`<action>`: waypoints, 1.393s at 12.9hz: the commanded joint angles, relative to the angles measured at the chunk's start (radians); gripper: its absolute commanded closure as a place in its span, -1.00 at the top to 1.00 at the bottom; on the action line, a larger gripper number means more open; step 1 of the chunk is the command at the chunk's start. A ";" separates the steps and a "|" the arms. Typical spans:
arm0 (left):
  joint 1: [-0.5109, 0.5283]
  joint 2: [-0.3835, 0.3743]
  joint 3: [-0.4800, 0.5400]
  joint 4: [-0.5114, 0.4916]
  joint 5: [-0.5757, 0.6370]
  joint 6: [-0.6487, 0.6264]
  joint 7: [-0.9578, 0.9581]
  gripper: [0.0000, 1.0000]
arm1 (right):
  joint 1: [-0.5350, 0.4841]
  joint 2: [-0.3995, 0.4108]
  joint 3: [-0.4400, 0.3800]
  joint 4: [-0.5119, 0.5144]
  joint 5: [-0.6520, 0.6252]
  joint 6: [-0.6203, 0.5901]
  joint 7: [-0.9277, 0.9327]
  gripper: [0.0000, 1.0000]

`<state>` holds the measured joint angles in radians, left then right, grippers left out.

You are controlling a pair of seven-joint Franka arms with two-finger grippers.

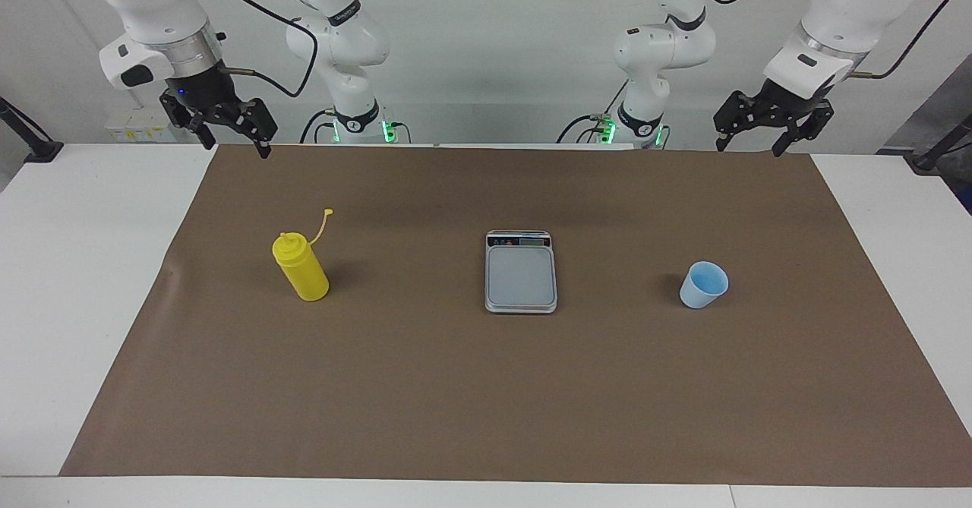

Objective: Pour seasoning into cup on scale with both arms
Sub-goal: 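Reach the left gripper to the light blue cup and grasp it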

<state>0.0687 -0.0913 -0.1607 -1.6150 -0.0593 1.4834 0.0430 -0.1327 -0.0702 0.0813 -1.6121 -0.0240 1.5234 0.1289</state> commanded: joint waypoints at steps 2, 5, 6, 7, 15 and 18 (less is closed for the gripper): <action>-0.004 -0.016 0.010 -0.006 -0.010 -0.012 0.006 1.00 | -0.005 -0.017 0.000 -0.014 0.015 -0.009 -0.015 1.00; 0.000 -0.019 0.010 -0.013 -0.011 -0.011 0.015 1.00 | -0.005 -0.017 0.002 -0.014 0.015 -0.009 -0.015 1.00; -0.001 -0.019 0.012 -0.016 -0.011 -0.009 0.009 1.00 | -0.005 -0.017 0.002 -0.014 0.015 -0.009 -0.015 1.00; -0.006 -0.022 0.012 -0.026 -0.008 0.000 0.014 1.00 | -0.007 -0.017 0.000 -0.014 0.015 -0.009 -0.015 1.00; 0.032 0.014 0.016 -0.255 -0.007 0.368 -0.005 1.00 | -0.005 -0.017 0.000 -0.014 0.015 -0.009 -0.015 1.00; 0.068 0.068 0.016 -0.336 -0.007 0.510 -0.035 1.00 | -0.005 -0.017 0.000 -0.014 0.015 -0.009 -0.015 1.00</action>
<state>0.1134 -0.0341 -0.1384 -1.8926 -0.0593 1.9071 0.0271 -0.1327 -0.0702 0.0813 -1.6121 -0.0240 1.5234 0.1289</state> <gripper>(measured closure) 0.000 0.000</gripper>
